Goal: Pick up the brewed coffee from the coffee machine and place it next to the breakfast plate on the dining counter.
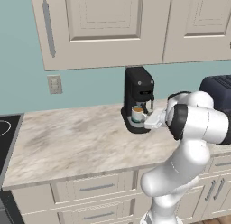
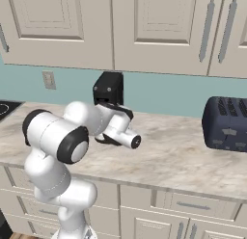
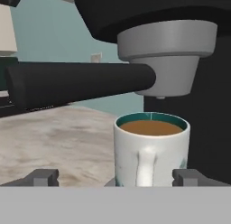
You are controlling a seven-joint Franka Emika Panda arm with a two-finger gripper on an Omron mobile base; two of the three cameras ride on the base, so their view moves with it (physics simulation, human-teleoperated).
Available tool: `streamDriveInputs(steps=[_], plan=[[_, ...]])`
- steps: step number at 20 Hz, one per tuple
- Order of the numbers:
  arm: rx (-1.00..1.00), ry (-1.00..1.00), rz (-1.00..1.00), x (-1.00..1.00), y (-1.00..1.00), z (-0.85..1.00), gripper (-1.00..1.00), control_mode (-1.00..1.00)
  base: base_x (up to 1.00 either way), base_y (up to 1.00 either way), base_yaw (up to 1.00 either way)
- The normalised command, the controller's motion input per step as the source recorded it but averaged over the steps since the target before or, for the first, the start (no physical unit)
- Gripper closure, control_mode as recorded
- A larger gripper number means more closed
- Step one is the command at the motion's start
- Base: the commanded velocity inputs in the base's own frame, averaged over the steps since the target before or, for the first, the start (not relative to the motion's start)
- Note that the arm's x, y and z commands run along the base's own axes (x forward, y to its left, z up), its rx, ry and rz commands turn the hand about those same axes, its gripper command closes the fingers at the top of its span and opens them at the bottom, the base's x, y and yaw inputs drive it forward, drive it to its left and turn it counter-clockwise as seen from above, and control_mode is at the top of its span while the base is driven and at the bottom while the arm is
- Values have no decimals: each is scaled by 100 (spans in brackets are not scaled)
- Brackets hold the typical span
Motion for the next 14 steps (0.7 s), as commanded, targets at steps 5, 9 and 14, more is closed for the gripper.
streamDriveInputs(steps=[5,9,14], plan=[[0,0,0,11,1,-8,-100,-100,0,0,0],[0,0,0,5,0,-6,-100,-100,0,0,0],[0,0,0,6,0,-14,-100,-100,0,0,0]])
